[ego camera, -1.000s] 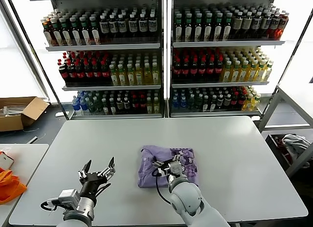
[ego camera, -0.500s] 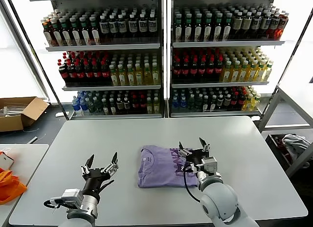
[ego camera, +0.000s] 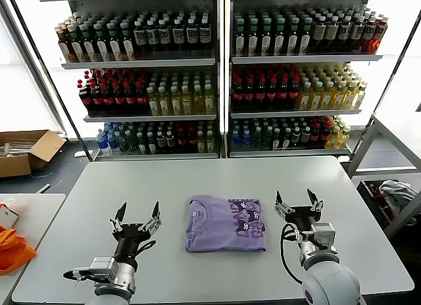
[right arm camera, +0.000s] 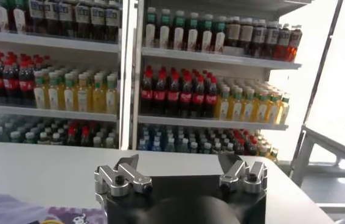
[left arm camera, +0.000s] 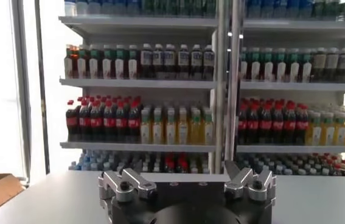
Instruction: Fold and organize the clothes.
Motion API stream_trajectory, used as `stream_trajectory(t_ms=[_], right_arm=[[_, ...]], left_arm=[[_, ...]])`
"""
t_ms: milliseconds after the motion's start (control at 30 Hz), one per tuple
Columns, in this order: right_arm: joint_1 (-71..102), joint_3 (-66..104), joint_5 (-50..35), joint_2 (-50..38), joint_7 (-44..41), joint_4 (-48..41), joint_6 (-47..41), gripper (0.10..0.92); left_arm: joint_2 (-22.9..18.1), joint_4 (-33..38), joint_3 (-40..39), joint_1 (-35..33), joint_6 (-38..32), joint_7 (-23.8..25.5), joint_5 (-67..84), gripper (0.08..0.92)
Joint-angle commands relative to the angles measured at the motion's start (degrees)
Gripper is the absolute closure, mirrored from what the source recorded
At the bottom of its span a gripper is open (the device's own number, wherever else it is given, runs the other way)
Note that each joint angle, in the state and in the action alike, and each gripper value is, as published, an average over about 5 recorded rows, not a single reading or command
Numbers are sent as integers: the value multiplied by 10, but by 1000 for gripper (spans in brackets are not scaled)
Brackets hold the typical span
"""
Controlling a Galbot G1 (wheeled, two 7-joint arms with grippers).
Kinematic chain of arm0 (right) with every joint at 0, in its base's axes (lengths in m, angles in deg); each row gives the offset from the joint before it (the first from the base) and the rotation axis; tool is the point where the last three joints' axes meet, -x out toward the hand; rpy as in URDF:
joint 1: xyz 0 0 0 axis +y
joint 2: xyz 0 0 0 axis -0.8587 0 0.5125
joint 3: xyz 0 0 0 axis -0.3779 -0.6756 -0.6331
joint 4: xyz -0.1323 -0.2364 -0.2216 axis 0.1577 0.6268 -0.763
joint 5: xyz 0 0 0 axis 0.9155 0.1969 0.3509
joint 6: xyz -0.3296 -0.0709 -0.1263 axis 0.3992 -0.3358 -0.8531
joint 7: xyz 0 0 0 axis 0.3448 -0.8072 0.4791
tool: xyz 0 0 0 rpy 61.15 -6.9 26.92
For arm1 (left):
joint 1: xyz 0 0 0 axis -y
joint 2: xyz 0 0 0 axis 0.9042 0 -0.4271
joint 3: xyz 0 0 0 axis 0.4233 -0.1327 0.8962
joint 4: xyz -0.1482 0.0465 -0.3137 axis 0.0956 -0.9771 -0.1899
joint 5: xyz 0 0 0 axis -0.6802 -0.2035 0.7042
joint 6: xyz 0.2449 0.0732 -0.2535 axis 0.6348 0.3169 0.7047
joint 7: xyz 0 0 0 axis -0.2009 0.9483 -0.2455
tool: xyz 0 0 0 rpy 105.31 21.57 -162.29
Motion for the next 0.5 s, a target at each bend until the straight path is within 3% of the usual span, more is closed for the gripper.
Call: stream_trajectory(t_ms=[33,500], right_arm=[[30,35,7,-7,1,24,3,203],[27,22,10,-6,2,23,-1,203]], left_arm=[[-1,-2,-6,-4,-22,11,-37,177],[1,-13,1,-5,-30,34,-41,177]])
